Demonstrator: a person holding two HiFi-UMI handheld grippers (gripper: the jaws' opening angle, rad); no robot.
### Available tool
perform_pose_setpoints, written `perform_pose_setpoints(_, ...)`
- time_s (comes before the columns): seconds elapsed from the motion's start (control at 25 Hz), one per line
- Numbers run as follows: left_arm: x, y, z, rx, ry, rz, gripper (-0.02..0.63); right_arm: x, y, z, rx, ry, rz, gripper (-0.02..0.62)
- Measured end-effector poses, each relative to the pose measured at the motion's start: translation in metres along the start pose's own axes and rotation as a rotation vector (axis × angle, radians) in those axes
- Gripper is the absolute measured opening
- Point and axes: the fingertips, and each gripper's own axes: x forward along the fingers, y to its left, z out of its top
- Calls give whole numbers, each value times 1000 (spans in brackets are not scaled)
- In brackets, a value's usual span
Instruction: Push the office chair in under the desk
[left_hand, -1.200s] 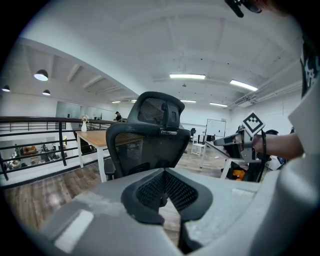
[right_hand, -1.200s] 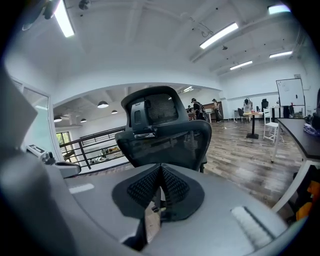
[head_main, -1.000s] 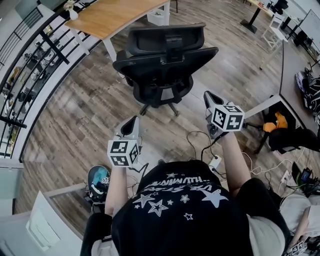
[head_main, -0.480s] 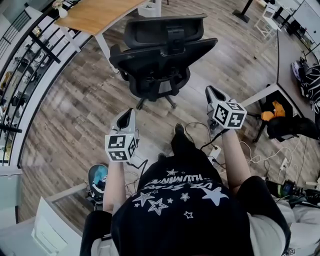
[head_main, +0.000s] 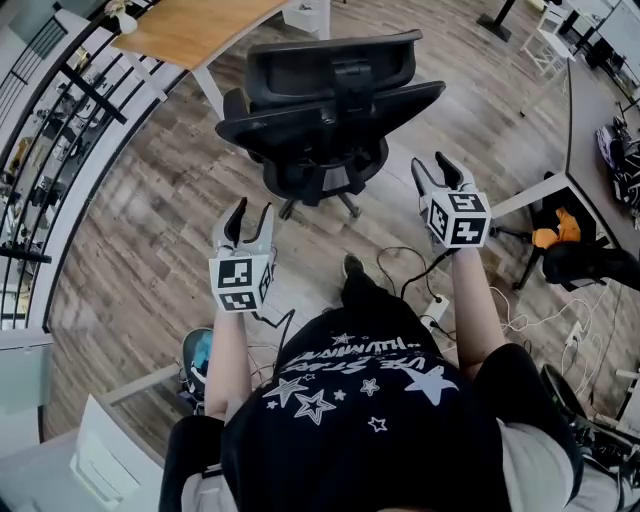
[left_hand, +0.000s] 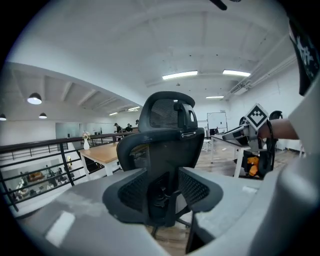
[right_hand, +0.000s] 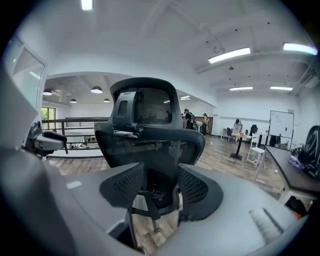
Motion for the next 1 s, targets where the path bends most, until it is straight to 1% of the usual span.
perform_pose_setpoints(0.12, 16, 5, 8, 76, 8, 15, 250, 12, -8, 10, -66, -9, -23, 275)
perform_pose_setpoints(0.24, 32, 9, 12, 137, 17, 32, 277, 22, -18, 17, -133, -6, -63, 342)
perform_pose_setpoints(0.36, 44, 16, 21, 174, 11, 76, 335, 29, -29, 23, -203, -5, -93, 387)
perform_pose_setpoints(0.44, 52, 21, 27, 215, 14, 103, 360, 34, -34, 28, -243, -6, -106, 415)
perform_pose_setpoints(0.56, 66, 30, 24, 288, 44, 137, 387, 45, -41, 33, -297, -2, -115, 444)
perform_pose_setpoints(0.64, 74, 37, 25, 351, 62, 166, 396, 52, -45, 37, -331, 4, -125, 453)
perform_pose_setpoints(0.8, 86, 50, 41, 475, 64, 232, 396, 70, -54, 42, -376, 17, -148, 456)
perform_pose_setpoints(0.92, 96, 55, 51, 532, 77, 254, 397, 81, -58, 52, -403, -11, -161, 454)
perform_pose_setpoints(1.0, 102, 59, 57, 575, 82, 269, 397, 90, -59, 58, -450, -19, -169, 449)
